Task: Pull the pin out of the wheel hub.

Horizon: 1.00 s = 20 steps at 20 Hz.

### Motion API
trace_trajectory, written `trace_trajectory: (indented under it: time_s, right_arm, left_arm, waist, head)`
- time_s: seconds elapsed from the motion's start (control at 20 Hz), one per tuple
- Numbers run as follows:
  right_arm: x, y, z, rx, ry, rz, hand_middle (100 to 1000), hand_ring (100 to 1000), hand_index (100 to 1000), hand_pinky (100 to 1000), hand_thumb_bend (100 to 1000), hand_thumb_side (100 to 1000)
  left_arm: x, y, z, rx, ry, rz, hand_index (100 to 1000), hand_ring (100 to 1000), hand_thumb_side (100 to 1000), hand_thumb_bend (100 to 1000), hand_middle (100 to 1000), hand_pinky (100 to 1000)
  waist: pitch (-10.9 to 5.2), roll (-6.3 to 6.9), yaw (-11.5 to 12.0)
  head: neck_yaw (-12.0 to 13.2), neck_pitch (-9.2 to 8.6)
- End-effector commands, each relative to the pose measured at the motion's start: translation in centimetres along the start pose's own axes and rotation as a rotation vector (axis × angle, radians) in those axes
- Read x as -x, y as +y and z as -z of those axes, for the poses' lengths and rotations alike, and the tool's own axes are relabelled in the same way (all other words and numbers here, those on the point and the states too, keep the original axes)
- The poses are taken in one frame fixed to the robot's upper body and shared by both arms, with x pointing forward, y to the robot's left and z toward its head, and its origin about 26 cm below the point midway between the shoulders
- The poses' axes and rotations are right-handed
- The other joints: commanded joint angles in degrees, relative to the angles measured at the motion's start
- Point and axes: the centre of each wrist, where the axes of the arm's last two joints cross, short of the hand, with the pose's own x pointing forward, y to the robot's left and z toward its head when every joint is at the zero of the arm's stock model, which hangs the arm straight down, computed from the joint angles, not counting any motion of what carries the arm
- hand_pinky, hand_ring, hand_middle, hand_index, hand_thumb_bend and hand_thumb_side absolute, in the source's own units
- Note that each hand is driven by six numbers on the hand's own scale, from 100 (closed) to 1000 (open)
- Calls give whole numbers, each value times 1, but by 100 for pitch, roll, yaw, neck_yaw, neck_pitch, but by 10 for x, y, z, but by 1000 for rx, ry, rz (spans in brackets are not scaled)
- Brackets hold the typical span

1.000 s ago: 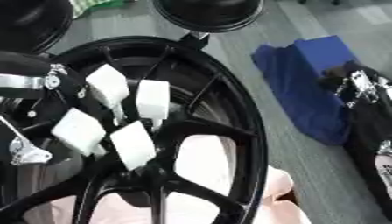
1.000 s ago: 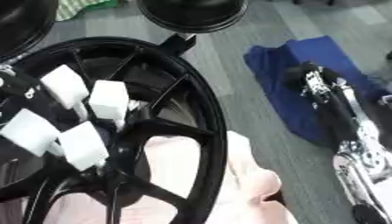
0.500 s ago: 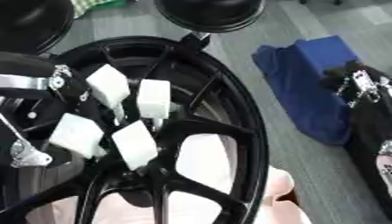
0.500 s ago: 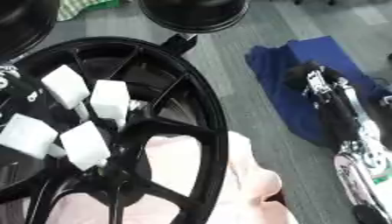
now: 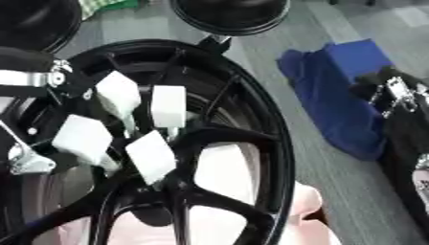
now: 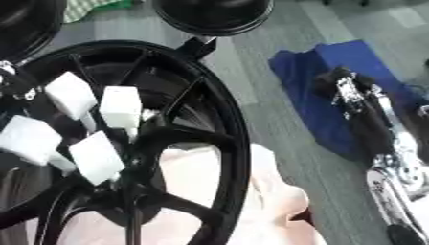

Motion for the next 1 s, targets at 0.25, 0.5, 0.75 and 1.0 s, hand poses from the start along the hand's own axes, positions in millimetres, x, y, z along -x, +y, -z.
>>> trace_trajectory:
  time_s: [0.25, 0.5, 0.75, 1.0]
  right_arm:
    - [-8, -3, 2, -2, -26, -17, 636, 686, 593, 833, 100, 596]
    - [-8, -5, 1, 5, -27, -18, 636, 686, 593, 833, 100, 596]
    - [-7, -7, -1, 22, -30, -22, 636, 686, 593, 833, 100, 595]
    - [-7, -11, -2, 49, -38, -24, 636, 686, 594, 833, 100, 592]
  left_arm:
    - [-20, 22, -27, -135, -27, 7, 452, 421, 100, 124, 293, 770]
    - [-24, 36, -56, -285, -54, -42, 437, 383, 116, 100, 264, 779]
    - [-1, 50, -105, -531, -17, -149, 437, 368, 124, 100, 253, 786]
    - [59, 32, -151, -707, 206, -269, 446, 374, 125, 100, 258, 792]
  waist:
    - [-163, -21, 13]
    - [-181, -50, 42]
    - [-193, -86, 139]
    - [-204, -136, 252]
  head:
    - [10, -40]
    - [3, -25]
    - [-77, -13]
    - [-169, -31]
